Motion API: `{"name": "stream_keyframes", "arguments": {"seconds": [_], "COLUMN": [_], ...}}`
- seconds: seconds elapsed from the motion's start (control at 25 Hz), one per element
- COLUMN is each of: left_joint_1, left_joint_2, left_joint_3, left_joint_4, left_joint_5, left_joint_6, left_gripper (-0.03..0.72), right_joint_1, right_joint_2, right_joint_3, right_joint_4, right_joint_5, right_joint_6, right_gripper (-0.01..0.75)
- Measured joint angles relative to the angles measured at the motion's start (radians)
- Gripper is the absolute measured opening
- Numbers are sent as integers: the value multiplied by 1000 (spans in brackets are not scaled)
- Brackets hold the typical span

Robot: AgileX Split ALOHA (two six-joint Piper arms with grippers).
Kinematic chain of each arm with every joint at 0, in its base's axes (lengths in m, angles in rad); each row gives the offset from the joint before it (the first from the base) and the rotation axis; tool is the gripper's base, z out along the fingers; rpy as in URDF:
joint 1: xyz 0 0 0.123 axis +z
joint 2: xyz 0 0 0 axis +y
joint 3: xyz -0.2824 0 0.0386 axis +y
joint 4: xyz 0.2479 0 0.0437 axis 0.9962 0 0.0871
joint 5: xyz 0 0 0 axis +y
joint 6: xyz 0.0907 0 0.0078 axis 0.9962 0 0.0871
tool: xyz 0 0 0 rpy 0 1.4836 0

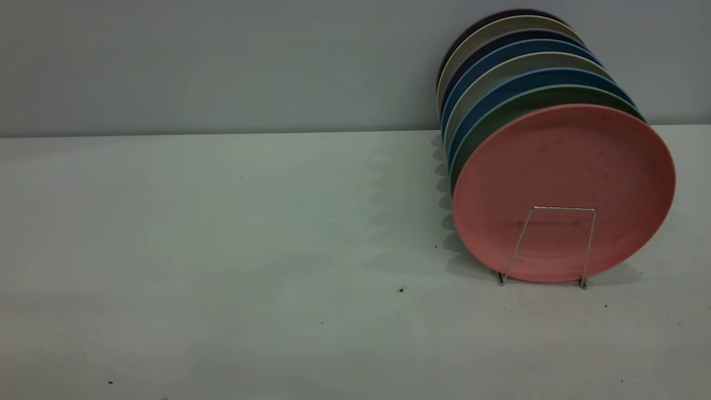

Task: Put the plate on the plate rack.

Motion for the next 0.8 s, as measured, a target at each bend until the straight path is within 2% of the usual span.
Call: {"name": "stream_keyframes", "arguments": {"seconds": [0.2,0.4,0.8], "left_joint_1": [-4,-59,-61], "left_joint_2": [0,0,0], "left_joint_3": [18,19,19], "left_joint_4": [0,2,9], "left_joint_5": [-20,-21,-24], "left_joint_6": [-10,-30,-53], "left_gripper": [421,420,420], "right_joint_1": [0,0,0], "right_joint_2": [-35,-81,-110], "right_joint_3": [3,8,10], "right_joint_4": [1,1,1], "right_joint_5": [-12,-12,-12], "right_joint_6": [1,3,11], "right_gripper": [399,399,399]}}
